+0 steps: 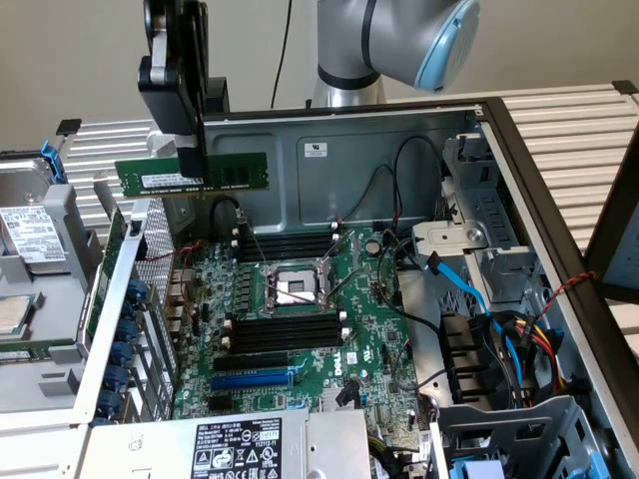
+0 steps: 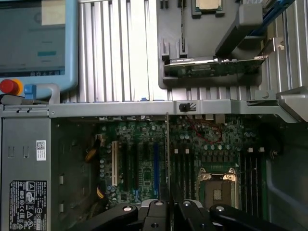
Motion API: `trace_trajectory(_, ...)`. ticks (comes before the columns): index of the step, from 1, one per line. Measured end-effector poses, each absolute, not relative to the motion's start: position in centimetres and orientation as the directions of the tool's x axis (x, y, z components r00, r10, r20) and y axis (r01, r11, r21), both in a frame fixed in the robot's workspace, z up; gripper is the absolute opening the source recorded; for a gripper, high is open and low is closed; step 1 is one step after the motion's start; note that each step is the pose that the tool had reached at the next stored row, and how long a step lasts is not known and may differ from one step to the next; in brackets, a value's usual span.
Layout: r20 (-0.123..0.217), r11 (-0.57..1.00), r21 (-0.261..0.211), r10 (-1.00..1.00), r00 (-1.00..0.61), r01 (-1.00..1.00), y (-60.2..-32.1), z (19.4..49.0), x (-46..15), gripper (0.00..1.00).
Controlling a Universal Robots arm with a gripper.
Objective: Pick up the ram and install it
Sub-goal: 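Pick up the ram and move it above insertion slot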
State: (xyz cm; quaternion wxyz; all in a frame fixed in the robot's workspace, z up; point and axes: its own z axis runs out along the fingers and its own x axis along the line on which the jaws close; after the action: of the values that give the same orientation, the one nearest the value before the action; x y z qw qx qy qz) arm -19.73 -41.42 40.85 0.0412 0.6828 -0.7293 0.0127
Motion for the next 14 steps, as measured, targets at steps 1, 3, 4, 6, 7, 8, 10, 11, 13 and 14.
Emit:
trace_trajectory(1,0.078,0.067,0.038,-0.995,-0.064,-0.997,-41.4,40.8,-19.5,0.14)
trace_trajectory(3,0.078,0.067,0.038,-0.995,-0.064,-0.997,-41.4,40.9,-18.6,0.14)
trace_trajectory(4,0.078,0.067,0.038,-0.995,-0.064,-0.997,-41.4,40.9,-18.2,0.14)
trace_trajectory(6,0.078,0.067,0.038,-0.995,-0.064,-0.997,-41.4,40.9,-17.3,0.14)
trace_trajectory(7,0.078,0.067,0.038,-0.995,-0.064,-0.997,-41.4,40.9,-16.9,0.14)
trace_trajectory(8,0.078,0.067,0.038,-0.995,-0.064,-0.997,-41.4,40.9,-16.4,0.14)
trace_trajectory(10,0.078,0.067,0.038,-0.995,-0.064,-0.997,-41.4,40.9,-15.5,0.14)
trace_trajectory(11,0.078,0.067,0.038,-0.995,-0.064,-0.997,-41.4,40.9,-15.1,0.14)
trace_trajectory(13,0.078,0.067,0.038,-0.995,-0.064,-0.997,-41.4,40.8,-14.3,0.14)
trace_trajectory(14,0.078,0.067,0.038,-0.995,-0.064,-0.997,-41.4,40.8,-13.8,0.14)
